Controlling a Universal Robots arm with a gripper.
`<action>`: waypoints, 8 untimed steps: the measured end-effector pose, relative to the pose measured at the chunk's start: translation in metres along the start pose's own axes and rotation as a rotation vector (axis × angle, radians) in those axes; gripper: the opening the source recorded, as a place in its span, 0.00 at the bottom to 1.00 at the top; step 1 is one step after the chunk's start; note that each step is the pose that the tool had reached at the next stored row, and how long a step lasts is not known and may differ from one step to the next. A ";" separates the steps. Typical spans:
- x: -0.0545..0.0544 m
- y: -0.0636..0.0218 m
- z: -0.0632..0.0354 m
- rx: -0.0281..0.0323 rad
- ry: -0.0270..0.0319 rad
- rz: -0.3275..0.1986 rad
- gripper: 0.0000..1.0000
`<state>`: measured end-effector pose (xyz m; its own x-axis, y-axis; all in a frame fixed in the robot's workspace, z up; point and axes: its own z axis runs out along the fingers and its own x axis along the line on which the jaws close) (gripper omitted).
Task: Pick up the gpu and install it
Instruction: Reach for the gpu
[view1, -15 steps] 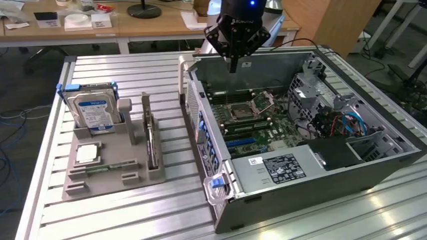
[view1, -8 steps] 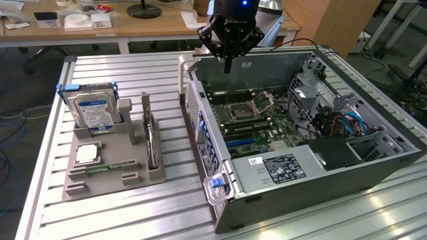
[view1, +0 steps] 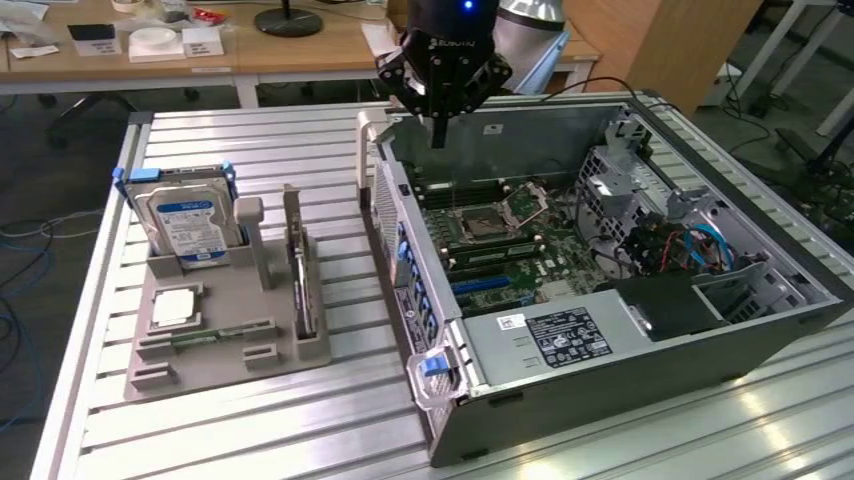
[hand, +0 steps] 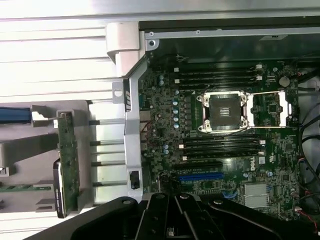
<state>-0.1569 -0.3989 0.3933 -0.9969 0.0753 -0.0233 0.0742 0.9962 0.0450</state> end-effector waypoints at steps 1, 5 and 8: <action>0.002 -0.0001 0.0000 -0.0001 -0.0001 0.000 0.11; 0.009 -0.0007 -0.0002 0.0000 0.0000 0.000 0.11; 0.014 -0.0010 -0.0003 -0.0001 0.0000 0.000 0.11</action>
<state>-0.1710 -0.3989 0.3933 -0.9969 0.0752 -0.0233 0.0741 0.9962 0.0451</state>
